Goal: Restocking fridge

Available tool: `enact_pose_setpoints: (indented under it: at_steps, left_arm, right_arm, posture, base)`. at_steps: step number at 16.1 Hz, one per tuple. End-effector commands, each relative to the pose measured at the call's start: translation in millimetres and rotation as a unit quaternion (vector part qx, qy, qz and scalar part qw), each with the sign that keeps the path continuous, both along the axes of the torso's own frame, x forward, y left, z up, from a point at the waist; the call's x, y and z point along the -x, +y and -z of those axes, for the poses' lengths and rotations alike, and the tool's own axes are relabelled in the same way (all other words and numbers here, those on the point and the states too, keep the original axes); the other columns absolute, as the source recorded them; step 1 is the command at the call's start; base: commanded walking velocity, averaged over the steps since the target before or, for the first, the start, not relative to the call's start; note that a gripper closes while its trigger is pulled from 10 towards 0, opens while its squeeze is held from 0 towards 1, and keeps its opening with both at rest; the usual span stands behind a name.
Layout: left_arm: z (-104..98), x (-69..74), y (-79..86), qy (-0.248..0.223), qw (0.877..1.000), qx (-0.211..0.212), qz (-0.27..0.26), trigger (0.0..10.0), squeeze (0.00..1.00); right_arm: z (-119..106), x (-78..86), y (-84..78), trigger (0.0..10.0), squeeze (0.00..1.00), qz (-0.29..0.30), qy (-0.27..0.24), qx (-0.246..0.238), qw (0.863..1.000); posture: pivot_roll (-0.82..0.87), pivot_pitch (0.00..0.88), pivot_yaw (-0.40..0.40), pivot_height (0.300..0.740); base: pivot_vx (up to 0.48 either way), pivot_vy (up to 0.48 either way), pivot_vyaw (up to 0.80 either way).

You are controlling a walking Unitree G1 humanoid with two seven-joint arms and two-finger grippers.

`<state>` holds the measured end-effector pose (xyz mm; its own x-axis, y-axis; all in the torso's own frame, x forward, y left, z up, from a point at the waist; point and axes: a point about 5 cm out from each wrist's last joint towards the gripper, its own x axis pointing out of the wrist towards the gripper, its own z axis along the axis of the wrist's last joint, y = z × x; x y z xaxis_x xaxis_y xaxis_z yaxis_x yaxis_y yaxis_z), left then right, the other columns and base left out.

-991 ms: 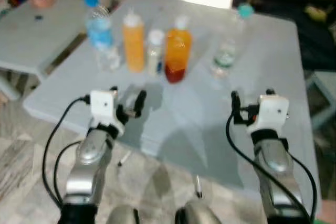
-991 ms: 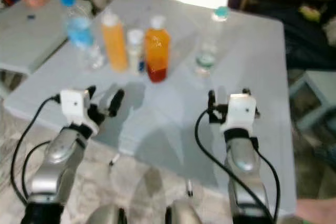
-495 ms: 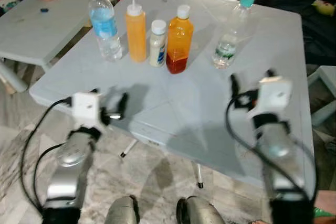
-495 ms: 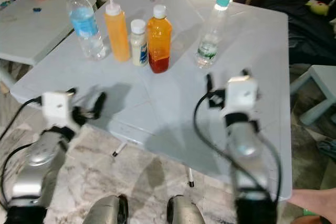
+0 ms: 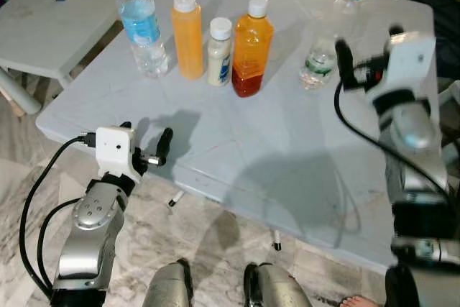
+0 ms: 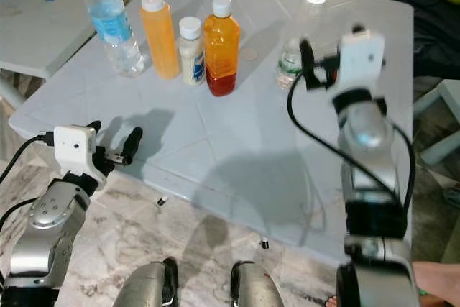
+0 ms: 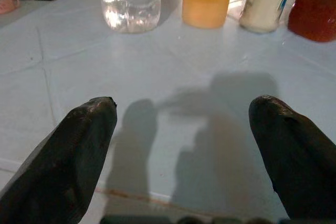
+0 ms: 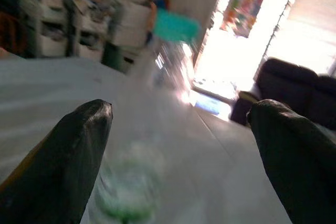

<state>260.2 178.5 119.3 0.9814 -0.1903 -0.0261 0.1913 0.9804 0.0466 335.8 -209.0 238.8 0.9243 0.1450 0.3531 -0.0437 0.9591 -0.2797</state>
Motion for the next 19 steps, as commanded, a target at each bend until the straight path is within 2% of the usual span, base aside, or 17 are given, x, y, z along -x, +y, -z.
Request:
enact_pose_setpoints:
  at_steps: [1,5,8,12,14,15,16,19]
  left_arm:
    - [-2,3.0,5.1,0.001,1.0,-0.006,-0.007,10.0,0.0]
    - [-2,7.6,2.7,0.007,1.0,-0.01,-0.001,10.0,0.0]
    - [-2,12.1,4.1,0.012,1.0,-0.015,0.002,10.0,0.0]
    - [-4,14.5,5.7,0.012,1.0,-0.028,0.005,10.0,0.0]
    - [-4,13.6,3.7,0.012,0.999,-0.029,0.01,10.0,0.0]
    - [-4,13.2,3.3,0.013,0.999,-0.029,0.011,10.0,0.0]
    - [-4,12.8,2.8,0.013,0.999,-0.03,0.014,10.0,0.0]
    - [-5,12.6,2.8,0.012,0.999,-0.033,0.016,10.0,0.0]
  right_arm:
    - [-6,-0.8,4.4,10.0,0.0,-0.019,-0.011,0.015,1.0]
    - [-25,-6.1,14.7,10.0,0.0,-0.059,-0.031,0.044,0.997]
    - [-39,-15.9,4.3,10.0,0.0,-0.024,-0.041,0.043,0.998]
    - [-47,-24.1,0.9,10.0,0.0,-0.017,-0.044,0.049,0.998]
    - [-55,-32.8,-3.7,10.0,0.0,-0.013,-0.046,0.03,0.998]
    - [-58,-36.5,-5.4,8.7,0.0,-0.014,-0.047,0.019,0.999]
    - [-66,-42.4,-6.6,0.0,0.0,-0.021,-0.048,0.001,0.999]
    - [-74,-52.2,-3.5,0.0,0.0,-0.035,-0.037,-0.013,0.999]
  posture:
    - [0.04,0.215,0.01,0.74]
    - [0.06,0.232,0.015,0.74]
    - [0.08,0.241,0.015,0.74]
    - [0.09,0.247,0.015,0.74]
    - [0.09,0.245,0.018,0.74]
    - [0.09,0.245,0.02,0.74]
    - [0.1,0.247,0.023,0.74]
    - [0.11,0.247,0.02,0.74]
  base:
    - [0.0,0.0,0.0]
    - [0.0,0.0,0.0]
    - [0.0,0.0,0.0]
    - [0.0,0.0,0.0]
    - [0.0,0.0,0.0]
    - [0.0,0.0,0.0]
    - [0.0,0.0,0.0]
    - [0.0,0.0,0.0]
